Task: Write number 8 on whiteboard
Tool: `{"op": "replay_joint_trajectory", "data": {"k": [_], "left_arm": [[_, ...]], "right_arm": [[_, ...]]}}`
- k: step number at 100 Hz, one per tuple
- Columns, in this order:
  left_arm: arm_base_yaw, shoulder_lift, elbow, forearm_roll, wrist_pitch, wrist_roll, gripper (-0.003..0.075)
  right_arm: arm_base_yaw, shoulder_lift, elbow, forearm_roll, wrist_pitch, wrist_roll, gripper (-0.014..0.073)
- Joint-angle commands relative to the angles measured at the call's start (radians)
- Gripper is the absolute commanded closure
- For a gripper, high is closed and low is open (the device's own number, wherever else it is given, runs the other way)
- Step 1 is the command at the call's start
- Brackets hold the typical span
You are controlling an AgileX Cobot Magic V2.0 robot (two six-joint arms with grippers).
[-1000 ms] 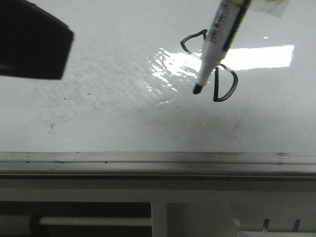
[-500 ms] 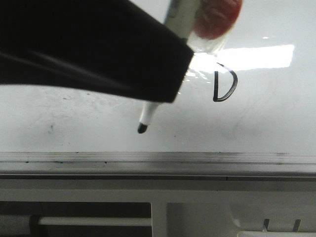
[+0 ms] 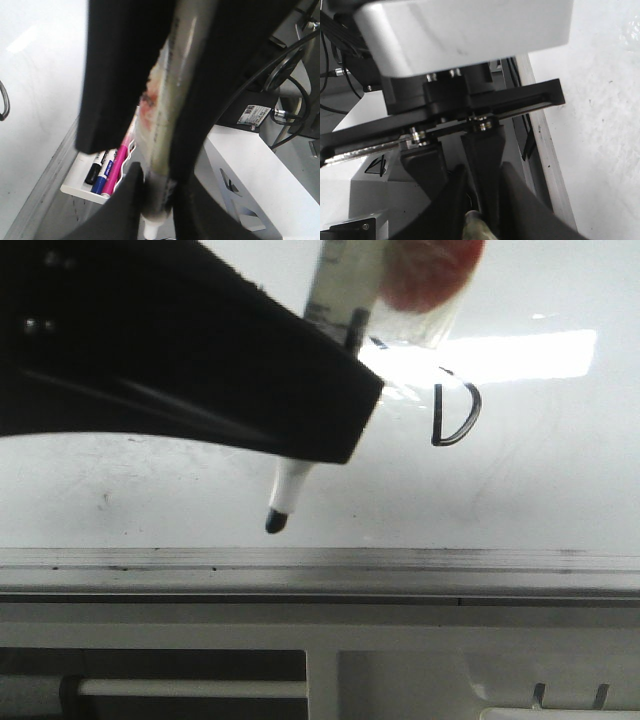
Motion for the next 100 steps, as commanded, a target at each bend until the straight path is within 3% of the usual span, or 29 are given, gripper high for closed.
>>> {"op": "replay_joint_trajectory", "data": {"k": [1,10,21,29,41,56,79,100], "left_arm": [[0.001,-0.016,-0.035,-0.105,0.025,-0.028,0.0741],[0.001,-0.016,-0.027,-0.105,0.025,-0.04,0.0741],[0.001,-0.016,0.001,-0.105,0.01,-0.04,0.0741],[0.001,-0.016,0.036,-0.113,-0.027,-0.04,0.0741],[0.001,-0.016,0.071,-0.196,-0.129,-0.04,0.0741],[0.001,-0.016,0.073,-0.403,-0.316,-0.04,0.0741],[0.001,0.009,0.021,-0.427,-0.511,-0.04,0.0741],[0.001,0.088,-0.067,-0.427,-0.621,-0.108,0.0741]], "right_arm": [[-0.004,-0.018,-0.026,0.029,-0.052,-0.014,0.0599],[-0.004,-0.026,-0.028,-0.007,-0.063,-0.014,0.0452],[-0.004,-0.071,-0.039,-0.075,-0.104,-0.012,0.02],[-0.01,-0.117,-0.039,-0.109,-0.169,-0.008,0.0131],[-0.041,-0.206,-0.039,-0.131,-0.246,-0.002,0.025],[-0.122,-0.288,-0.036,-0.142,-0.251,-0.002,0.0665],[-0.249,-0.335,-0.012,-0.142,-0.248,0.004,0.0654],[-0.265,-0.335,0.009,-0.14,-0.244,0.005,0.0654]]}}
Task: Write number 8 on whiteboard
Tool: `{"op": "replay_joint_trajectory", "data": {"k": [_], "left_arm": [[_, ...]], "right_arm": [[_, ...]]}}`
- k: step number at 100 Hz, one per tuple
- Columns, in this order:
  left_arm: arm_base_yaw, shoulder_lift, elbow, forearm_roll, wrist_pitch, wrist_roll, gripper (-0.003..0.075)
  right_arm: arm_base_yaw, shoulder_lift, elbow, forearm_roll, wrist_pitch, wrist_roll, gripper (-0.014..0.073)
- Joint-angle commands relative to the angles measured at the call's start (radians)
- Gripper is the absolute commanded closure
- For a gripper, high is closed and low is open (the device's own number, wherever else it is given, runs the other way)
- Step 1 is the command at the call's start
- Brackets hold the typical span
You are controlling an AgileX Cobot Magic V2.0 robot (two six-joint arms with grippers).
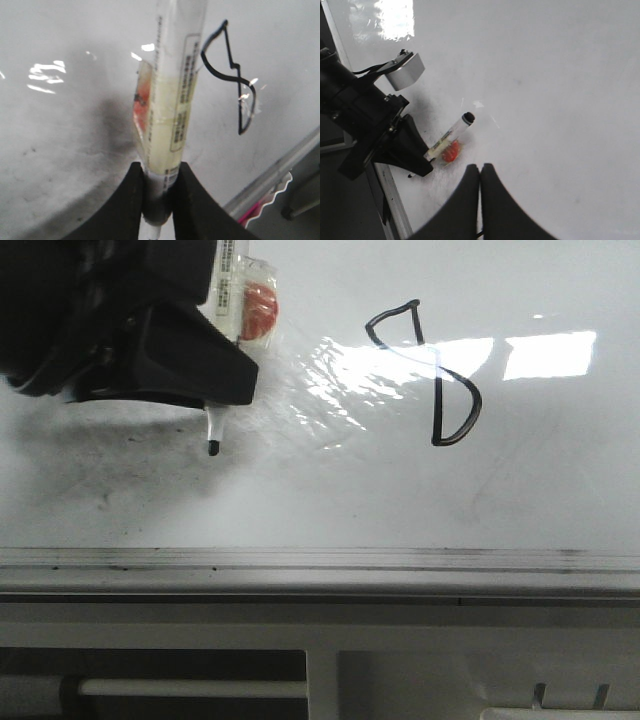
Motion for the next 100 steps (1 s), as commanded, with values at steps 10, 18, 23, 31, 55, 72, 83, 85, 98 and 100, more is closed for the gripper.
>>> {"op": "replay_joint_trajectory", "data": {"k": [10,18,23,31,55,72,83,85,98,100], "left_arm": [[0.001,0.042,-0.075,-0.05,-0.074,-0.102,0.0741],[0.001,0.062,-0.085,-0.05,-0.093,-0.107,0.0741],[0.001,0.071,-0.091,-0.05,-0.101,-0.107,0.0741],[0.001,0.086,-0.1,-0.05,-0.121,-0.107,0.0741],[0.001,0.091,-0.102,-0.05,-0.2,-0.107,0.0738],[0.001,0.091,-0.102,-0.05,-0.241,-0.109,0.0616],[0.001,0.091,-0.102,-0.05,-0.245,-0.109,0.0547],[0.001,0.091,-0.102,-0.05,-0.245,-0.109,0.0538],[0.001,0.091,-0.102,-0.05,-0.247,-0.109,0.0458],[0.001,0.091,-0.102,-0.05,-0.25,-0.109,0.0432]], "right_arm": [[-0.008,-0.005,-0.015,0.015,-0.062,0.002,0.0654],[-0.008,-0.005,-0.015,0.015,-0.07,0.002,0.0654],[-0.008,-0.005,-0.015,0.015,-0.072,0.002,0.0654],[-0.008,-0.005,-0.015,0.016,-0.072,0.002,0.0654],[-0.008,-0.005,-0.015,0.021,-0.072,0.005,0.0654],[-0.008,-0.005,-0.015,0.041,-0.072,0.005,0.0654],[-0.008,-0.005,-0.015,0.048,-0.072,0.005,0.0654],[-0.008,-0.005,-0.015,0.054,-0.072,0.005,0.0654],[-0.008,-0.005,-0.015,0.063,-0.072,0.005,0.0654],[-0.008,-0.005,-0.015,0.063,-0.072,0.005,0.0654]]}}
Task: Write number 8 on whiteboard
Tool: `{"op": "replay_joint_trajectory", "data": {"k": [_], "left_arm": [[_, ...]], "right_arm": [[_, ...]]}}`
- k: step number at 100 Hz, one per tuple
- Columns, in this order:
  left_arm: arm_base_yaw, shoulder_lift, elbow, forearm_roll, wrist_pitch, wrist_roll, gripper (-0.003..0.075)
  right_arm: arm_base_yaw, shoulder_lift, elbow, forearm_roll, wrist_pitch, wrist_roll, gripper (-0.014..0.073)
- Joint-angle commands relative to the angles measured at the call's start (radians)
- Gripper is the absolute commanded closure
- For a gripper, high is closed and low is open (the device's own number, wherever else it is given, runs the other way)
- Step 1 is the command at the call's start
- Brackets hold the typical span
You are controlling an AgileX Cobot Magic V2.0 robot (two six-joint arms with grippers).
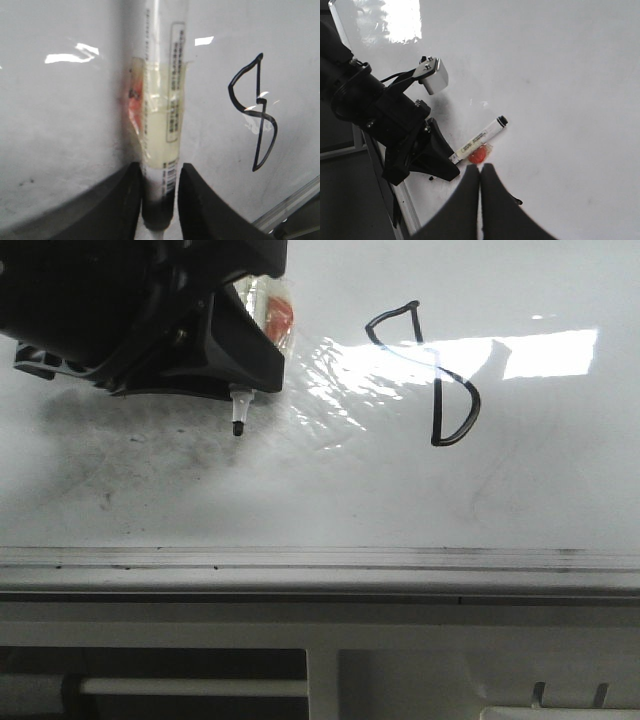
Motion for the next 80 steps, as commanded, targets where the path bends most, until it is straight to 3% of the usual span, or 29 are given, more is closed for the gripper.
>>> {"op": "replay_joint_trajectory", "data": {"k": [1,21,39,60,72,80], "left_arm": [[0.013,0.0,-0.022,-0.034,-0.159,-0.004,0.0422],[0.013,0.0,-0.022,-0.034,-0.181,-0.004,0.0159],[0.013,-0.043,-0.022,-0.034,-0.213,-0.002,0.0117],[0.013,-0.214,0.032,-0.021,-0.225,0.041,0.0183],[0.013,-0.347,0.096,-0.026,-0.223,0.054,0.0323],[0.013,-0.441,0.148,-0.028,-0.221,0.054,0.047]], "right_arm": [[-0.008,-0.005,-0.025,0.031,-0.073,0.001,0.0654],[-0.008,-0.005,-0.025,0.031,-0.073,0.001,0.0654],[-0.008,-0.016,-0.022,-0.046,-0.073,0.001,0.0654],[-0.008,-0.161,0.12,-0.092,-0.171,0.003,0.0654],[-0.008,-0.312,0.267,-0.109,-0.275,0.047,0.0654],[-0.008,-0.413,0.373,-0.127,-0.333,0.047,0.0654]]}}
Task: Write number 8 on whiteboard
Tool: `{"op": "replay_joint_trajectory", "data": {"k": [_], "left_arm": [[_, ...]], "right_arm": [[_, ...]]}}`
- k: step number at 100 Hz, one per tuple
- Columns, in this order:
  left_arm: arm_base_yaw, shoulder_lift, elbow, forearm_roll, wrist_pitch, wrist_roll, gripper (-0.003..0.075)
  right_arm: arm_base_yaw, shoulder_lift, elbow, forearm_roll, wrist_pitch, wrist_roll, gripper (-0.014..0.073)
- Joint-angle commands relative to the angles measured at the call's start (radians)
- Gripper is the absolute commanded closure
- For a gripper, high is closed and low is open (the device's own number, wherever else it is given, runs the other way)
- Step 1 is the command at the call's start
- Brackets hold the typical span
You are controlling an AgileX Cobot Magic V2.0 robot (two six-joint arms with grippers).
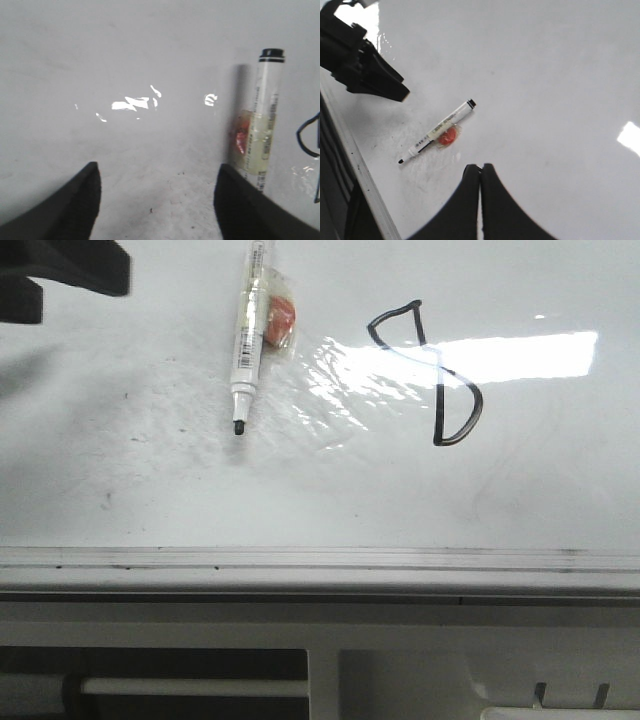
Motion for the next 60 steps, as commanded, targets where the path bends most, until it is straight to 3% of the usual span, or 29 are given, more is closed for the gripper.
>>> {"op": "replay_joint_trajectory", "data": {"k": [1,14,36,60], "left_arm": [[0.001,-0.118,0.022,-0.018,0.012,0.007,0.0484],[0.001,-0.259,0.099,-0.018,0.02,0.007,0.074],[0.001,-0.383,0.186,-0.018,0.04,0.006,0.0741],[0.001,-0.366,0.216,-0.018,0.038,0.006,0.0741]], "right_arm": [[-0.008,-0.114,0.078,-0.014,-0.155,0.012,0.0654],[-0.008,-0.269,0.217,-0.023,-0.191,0.012,0.0654],[-0.008,-0.462,0.304,-0.014,-0.181,0.012,0.0658],[-0.008,-0.497,0.304,-0.014,-0.187,0.012,0.0658]]}}
